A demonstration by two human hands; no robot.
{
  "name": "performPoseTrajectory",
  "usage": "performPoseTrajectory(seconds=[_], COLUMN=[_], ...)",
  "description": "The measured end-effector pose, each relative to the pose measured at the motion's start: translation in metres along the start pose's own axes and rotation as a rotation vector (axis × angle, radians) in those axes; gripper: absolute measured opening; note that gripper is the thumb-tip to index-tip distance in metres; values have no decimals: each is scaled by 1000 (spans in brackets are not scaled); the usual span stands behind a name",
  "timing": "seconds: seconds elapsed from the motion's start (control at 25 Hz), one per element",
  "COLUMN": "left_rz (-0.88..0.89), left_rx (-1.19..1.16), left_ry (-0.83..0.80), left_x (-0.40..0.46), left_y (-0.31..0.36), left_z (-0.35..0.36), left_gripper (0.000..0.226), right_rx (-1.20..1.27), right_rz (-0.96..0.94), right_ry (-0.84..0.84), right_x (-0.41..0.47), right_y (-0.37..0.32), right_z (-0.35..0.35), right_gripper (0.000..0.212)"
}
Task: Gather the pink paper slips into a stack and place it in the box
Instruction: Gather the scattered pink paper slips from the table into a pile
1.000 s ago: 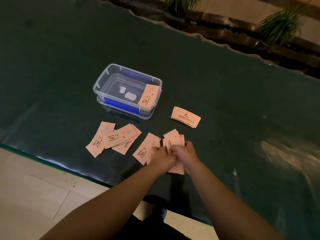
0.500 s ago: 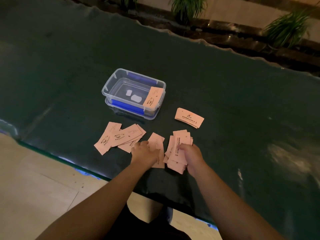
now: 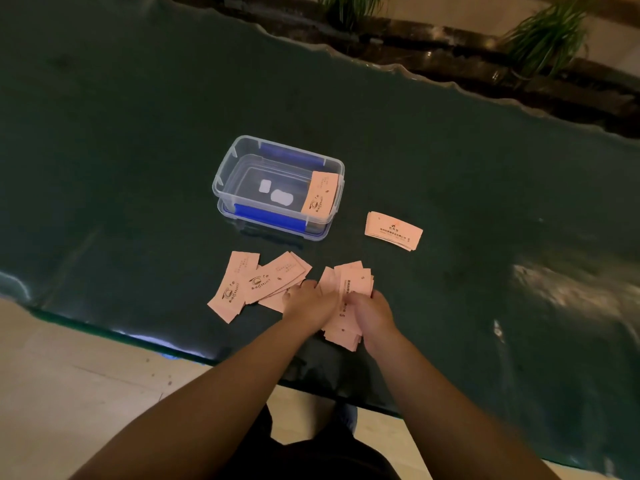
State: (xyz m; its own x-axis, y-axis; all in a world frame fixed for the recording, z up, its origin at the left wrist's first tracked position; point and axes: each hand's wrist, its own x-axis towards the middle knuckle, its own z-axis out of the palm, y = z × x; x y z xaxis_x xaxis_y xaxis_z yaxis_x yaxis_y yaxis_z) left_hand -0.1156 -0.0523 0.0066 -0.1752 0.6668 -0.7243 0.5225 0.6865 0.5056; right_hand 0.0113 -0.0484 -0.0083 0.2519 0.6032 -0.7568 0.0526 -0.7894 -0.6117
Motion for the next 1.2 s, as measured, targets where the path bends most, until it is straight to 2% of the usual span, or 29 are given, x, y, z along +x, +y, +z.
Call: performPoseTrajectory(seconds=[0.08, 0.2, 0.24, 0.4, 0.52, 0.68, 0.84, 0.96, 1.08, 1.2], left_rz=[-6, -20, -29, -37, 15, 45, 102, 159, 243, 330], left_rx=[1, -33, -63, -166, -228, -258, -230, -216, -157, 33], left_ry=[-25, -65, -86, -144, -170, -176, -204, -216, -182, 48], left_x=[2, 5, 5, 2, 1, 2, 0, 0, 4, 14], left_y=[0, 3, 5, 4, -3, -10, -13, -15, -20, -29], left_z=[-3, -6, -6, -7, -10, -17, -22, -24, -36, -60], left_gripper=[64, 58, 56, 53, 48, 37, 47, 56, 54, 49], right_rx=[-86, -209, -234, -313, -294, -266, -230, -217, -82, 62], right_rz=[-18, -79, -96, -82, -32, 32, 92, 63, 29, 63], right_ry=[51, 92, 85, 63, 54, 72, 35, 14, -21, -48], right_x=[-3, -7, -7, -8, -8, -8, -10, -13, -11, -9], right_y=[-3, -6, -8, -12, -13, -16, -21, -23, -21, -18], right_z=[6, 12, 13, 16, 19, 22, 29, 38, 43, 46], right_gripper=[35, 14, 14, 32, 40, 62, 62, 70, 51, 35])
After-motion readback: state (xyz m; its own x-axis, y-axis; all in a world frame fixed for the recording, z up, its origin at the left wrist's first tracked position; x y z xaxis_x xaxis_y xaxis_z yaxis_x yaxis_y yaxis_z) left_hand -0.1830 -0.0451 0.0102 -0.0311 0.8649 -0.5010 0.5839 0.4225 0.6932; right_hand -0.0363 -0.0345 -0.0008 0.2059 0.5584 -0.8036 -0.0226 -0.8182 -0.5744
